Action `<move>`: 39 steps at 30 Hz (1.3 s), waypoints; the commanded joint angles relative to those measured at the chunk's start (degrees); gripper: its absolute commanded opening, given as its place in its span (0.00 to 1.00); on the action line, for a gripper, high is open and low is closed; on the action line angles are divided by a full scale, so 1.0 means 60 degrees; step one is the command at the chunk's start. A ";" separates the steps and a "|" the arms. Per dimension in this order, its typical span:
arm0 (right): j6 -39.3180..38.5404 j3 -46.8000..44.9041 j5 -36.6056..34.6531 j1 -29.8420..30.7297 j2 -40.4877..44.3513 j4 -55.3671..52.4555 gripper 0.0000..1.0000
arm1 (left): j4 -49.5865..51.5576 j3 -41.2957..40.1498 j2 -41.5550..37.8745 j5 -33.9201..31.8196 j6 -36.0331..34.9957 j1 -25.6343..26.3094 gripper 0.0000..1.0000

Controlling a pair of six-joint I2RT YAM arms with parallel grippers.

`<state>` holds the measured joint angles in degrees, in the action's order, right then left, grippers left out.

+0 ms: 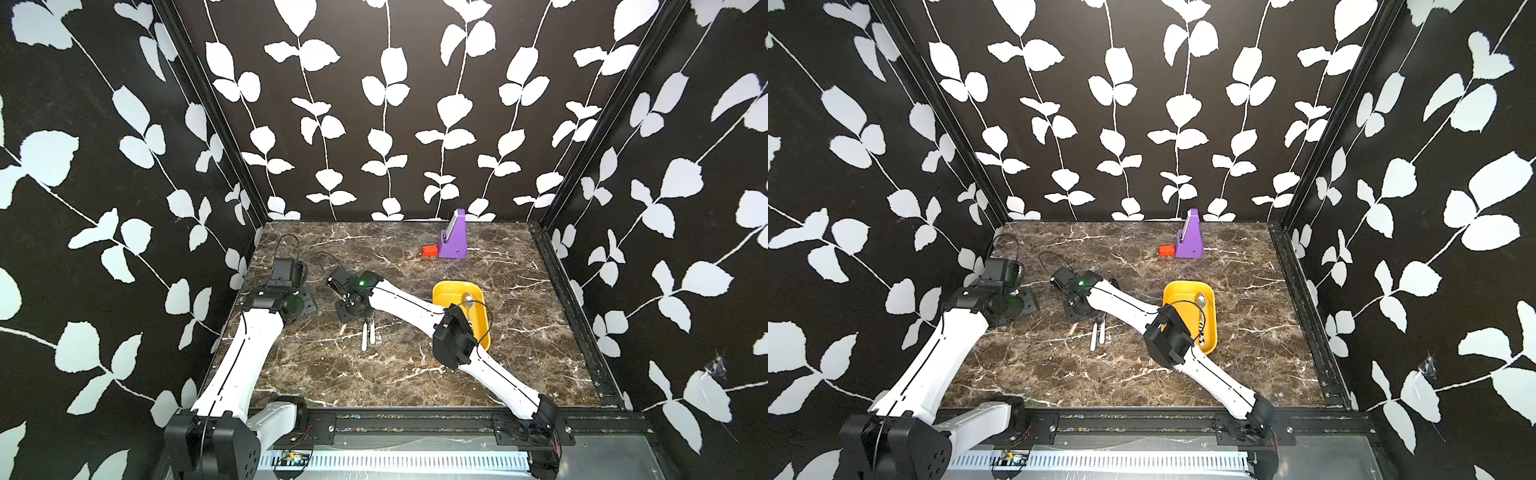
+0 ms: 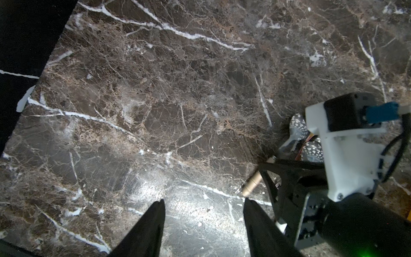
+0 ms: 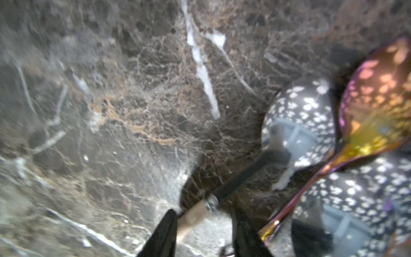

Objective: Put the spoon into the storage box
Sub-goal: Pick up the spoon from the center of the board.

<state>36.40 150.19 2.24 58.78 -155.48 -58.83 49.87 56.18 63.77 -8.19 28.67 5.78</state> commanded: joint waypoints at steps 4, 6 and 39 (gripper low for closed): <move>-0.0639 -0.0152 -0.0623 0.0031 0.0125 -0.1046 0.30 | -0.0146 -0.0146 -0.0110 0.0124 -0.0062 -0.0041 0.62; -0.0809 -0.0879 -0.0732 0.0023 0.0557 -0.0786 0.29 | -0.0227 -0.0177 -0.0078 0.0196 -0.0053 -0.0042 0.62; -0.1529 -0.7303 0.4585 -0.2784 0.6159 0.5478 0.00 | -0.2153 0.0058 -0.0925 0.4877 -0.0072 -0.0041 0.63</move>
<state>30.28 113.03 21.17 45.63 -123.63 -33.80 41.43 55.05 58.08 9.52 28.36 5.69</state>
